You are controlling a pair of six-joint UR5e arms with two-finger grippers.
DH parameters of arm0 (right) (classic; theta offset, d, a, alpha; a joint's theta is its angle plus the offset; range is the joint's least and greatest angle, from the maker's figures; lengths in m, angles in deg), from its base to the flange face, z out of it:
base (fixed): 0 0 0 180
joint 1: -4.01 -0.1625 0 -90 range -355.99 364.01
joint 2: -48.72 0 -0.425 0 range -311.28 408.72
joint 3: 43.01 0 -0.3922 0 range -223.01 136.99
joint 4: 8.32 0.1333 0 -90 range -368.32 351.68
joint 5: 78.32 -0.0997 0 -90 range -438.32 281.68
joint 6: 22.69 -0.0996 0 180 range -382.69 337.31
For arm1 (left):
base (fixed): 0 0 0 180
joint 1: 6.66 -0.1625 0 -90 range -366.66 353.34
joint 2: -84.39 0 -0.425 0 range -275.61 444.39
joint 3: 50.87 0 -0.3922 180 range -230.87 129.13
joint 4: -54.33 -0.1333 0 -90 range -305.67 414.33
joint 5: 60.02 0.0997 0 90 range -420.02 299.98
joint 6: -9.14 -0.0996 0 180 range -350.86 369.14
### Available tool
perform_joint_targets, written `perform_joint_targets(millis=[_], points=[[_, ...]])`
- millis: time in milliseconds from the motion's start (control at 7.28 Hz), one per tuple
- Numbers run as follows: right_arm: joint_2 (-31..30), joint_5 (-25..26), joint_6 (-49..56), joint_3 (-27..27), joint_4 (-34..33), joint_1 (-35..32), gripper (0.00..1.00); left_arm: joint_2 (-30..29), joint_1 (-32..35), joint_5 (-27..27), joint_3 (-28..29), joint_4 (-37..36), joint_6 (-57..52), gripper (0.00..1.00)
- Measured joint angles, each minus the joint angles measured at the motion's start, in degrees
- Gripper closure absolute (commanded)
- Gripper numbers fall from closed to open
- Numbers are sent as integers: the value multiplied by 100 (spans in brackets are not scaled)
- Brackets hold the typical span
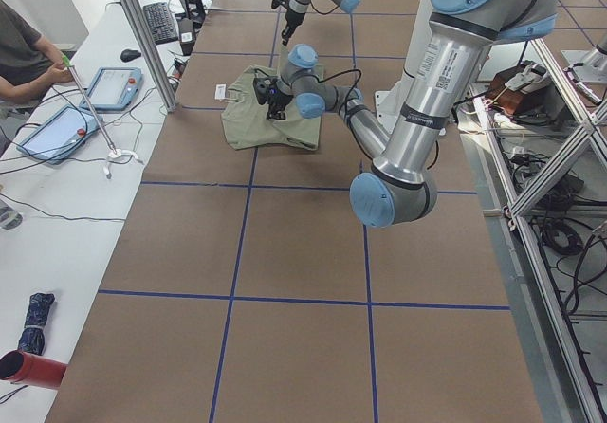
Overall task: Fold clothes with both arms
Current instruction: 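Lift both hem corners and fold them toward the collar, then release the hem near the collar and raise both grippers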
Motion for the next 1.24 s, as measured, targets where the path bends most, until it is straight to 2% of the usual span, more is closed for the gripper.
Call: perform_joint_targets(millis=[275,549,961,1099,1236], points=[[416,7,207,-1027,519,-161,100,-317,126,23,788,360,-54,100],[692,24,252,-1751,1013,-215,100,-600,147,33,1321,576,-55,100],[814,36,365,-2016,1118,-236,100,-944,149,189,1974,845,-54,100],[817,41,389,-2039,1123,-237,79,-985,149,201,2053,859,-54,100],[819,50,404,-2072,1127,-240,1,-989,149,206,2092,867,-67,67]])
